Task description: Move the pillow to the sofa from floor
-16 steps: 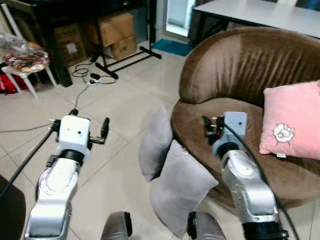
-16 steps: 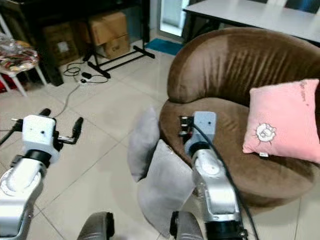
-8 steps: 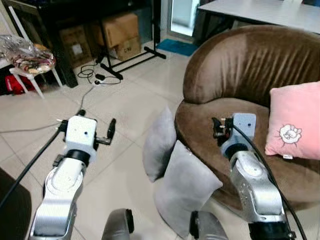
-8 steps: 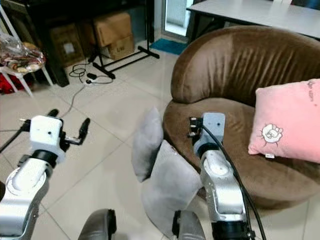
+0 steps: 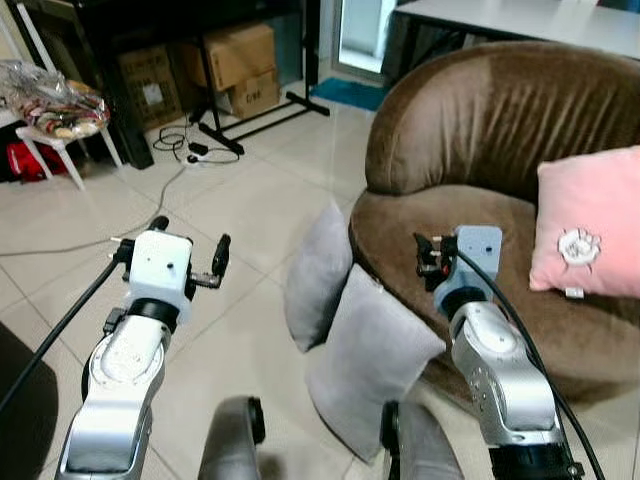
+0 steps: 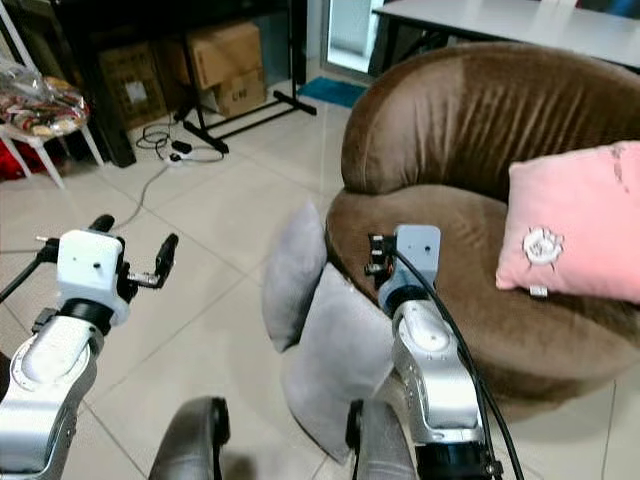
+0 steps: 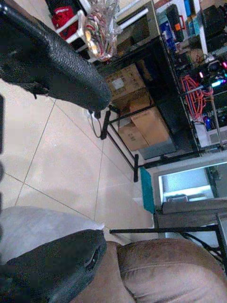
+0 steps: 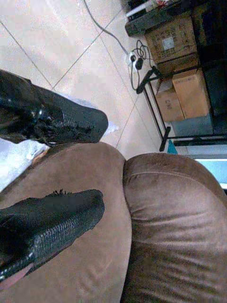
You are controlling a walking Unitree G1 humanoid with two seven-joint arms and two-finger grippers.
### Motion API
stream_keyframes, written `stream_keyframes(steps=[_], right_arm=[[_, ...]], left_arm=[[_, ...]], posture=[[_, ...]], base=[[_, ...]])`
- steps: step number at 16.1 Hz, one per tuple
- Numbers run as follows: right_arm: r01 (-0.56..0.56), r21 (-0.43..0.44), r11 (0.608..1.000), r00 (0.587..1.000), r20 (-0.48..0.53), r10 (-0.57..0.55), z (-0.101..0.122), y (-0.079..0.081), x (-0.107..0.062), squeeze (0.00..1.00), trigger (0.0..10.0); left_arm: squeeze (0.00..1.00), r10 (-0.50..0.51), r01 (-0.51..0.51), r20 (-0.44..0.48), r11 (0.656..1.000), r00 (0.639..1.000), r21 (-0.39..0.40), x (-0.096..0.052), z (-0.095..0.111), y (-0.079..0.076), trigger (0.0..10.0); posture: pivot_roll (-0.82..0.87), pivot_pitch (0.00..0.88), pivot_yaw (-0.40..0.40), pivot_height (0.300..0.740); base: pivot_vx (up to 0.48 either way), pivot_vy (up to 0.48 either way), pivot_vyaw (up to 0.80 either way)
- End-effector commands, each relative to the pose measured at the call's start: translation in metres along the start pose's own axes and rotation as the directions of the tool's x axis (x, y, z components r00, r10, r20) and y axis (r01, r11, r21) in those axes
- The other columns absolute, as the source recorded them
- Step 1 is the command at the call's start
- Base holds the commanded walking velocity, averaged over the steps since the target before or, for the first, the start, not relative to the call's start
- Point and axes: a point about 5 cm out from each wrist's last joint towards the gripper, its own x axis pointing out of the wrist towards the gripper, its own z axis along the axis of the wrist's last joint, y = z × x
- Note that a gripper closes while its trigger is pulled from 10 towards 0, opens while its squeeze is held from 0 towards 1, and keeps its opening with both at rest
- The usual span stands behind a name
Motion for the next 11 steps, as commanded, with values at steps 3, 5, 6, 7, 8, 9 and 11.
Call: stream_keyframes(steps=[3,5,6,7,8,9,11], right_arm=[[0.000,-0.013,1.000,1.000,0.011,0.000,0.0019,-0.0005,0.0006,0.00,10.0],[0.000,-0.013,1.000,1.000,0.012,0.000,0.0019,-0.0002,0.0008,0.00,10.0],[0.000,-0.013,1.000,1.000,0.012,0.000,0.0019,-0.0002,0.0008,0.00,10.0],[0.000,-0.013,1.000,1.000,0.012,0.000,0.0019,0.0000,0.0009,0.00,10.0],[0.000,-0.012,1.000,1.000,0.012,0.000,0.0019,0.0001,0.0009,0.00,10.0],[0.001,-0.011,1.000,1.000,0.013,0.000,0.0019,0.0001,0.0009,0.00,10.0],[0.001,-0.011,1.000,1.000,0.013,-0.001,0.0018,0.0001,0.0008,0.00,10.0]], left_arm=[[0.00,0.014,-0.013,-0.005,1.000,1.000,0.009,0.0000,-0.0009,0.0023,10.0],[0.00,0.015,-0.015,-0.004,1.000,1.000,0.002,0.0001,-0.0008,0.0031,10.0],[0.00,0.015,-0.015,-0.004,1.000,1.000,0.001,0.0001,-0.0007,0.0032,10.0],[0.00,0.015,-0.015,-0.004,1.000,1.000,0.001,0.0002,-0.0007,0.0033,10.0],[0.00,0.013,-0.013,-0.003,1.000,1.000,-0.002,0.0003,-0.0005,0.0033,10.0],[0.00,0.011,-0.011,-0.002,1.000,1.000,-0.004,0.0003,-0.0004,0.0032,10.0],[0.00,0.010,-0.010,-0.003,1.000,1.000,-0.004,0.0003,-0.0005,0.0031,10.0]], posture=[[-0.03,0.000,0.002,0.539],[-0.03,0.000,0.001,0.539],[-0.03,0.000,0.001,0.539],[-0.03,0.000,0.003,0.539],[-0.03,0.000,0.003,0.539],[-0.03,0.000,0.003,0.539],[-0.03,0.000,0.003,0.539]], base=[[0.000,0.000,0.00],[0.000,0.000,0.00],[0.000,0.000,0.00],[0.289,0.000,0.00],[0.315,0.000,0.00],[0.319,0.000,0.00],[0.319,0.000,0.00]])
